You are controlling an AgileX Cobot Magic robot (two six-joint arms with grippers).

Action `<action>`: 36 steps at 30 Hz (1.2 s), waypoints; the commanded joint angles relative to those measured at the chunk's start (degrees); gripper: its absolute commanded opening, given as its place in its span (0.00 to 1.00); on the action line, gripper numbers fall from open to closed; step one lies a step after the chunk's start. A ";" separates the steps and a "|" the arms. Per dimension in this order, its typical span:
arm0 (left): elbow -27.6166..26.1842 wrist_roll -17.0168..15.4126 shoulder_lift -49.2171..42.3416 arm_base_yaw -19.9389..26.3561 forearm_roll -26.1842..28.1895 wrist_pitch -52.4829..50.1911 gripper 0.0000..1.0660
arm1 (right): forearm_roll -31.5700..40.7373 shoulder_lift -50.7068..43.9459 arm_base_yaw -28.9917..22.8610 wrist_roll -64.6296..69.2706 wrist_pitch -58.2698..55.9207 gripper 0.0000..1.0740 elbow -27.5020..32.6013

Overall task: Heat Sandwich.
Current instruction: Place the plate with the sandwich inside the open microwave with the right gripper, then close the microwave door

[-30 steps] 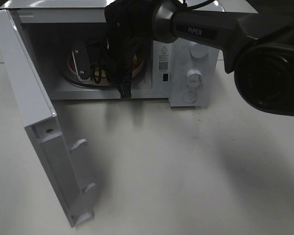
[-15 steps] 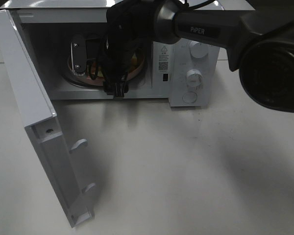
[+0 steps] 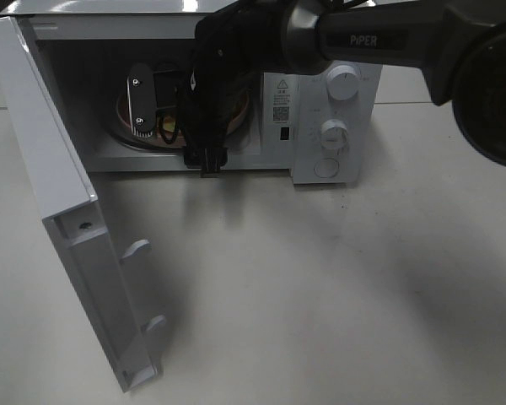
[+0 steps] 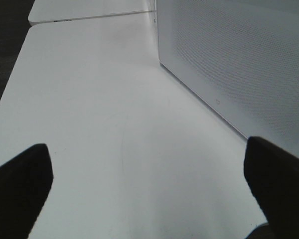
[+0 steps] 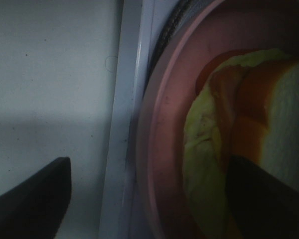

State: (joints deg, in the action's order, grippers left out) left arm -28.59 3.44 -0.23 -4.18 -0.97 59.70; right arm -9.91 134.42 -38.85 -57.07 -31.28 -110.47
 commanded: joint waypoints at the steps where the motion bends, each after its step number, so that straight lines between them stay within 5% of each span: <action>1: 0.23 0.11 -1.60 -0.34 0.06 -0.57 0.95 | -0.06 -2.23 0.00 0.29 1.78 0.75 1.78; 36: 0.23 0.11 -1.60 -0.34 0.06 -0.57 0.95 | 0.00 -29.45 0.00 1.66 11.46 0.71 39.48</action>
State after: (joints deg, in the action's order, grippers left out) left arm -28.59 3.44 -0.23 -4.18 -0.97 59.70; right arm -10.08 107.49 -38.85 -56.67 -19.88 -73.17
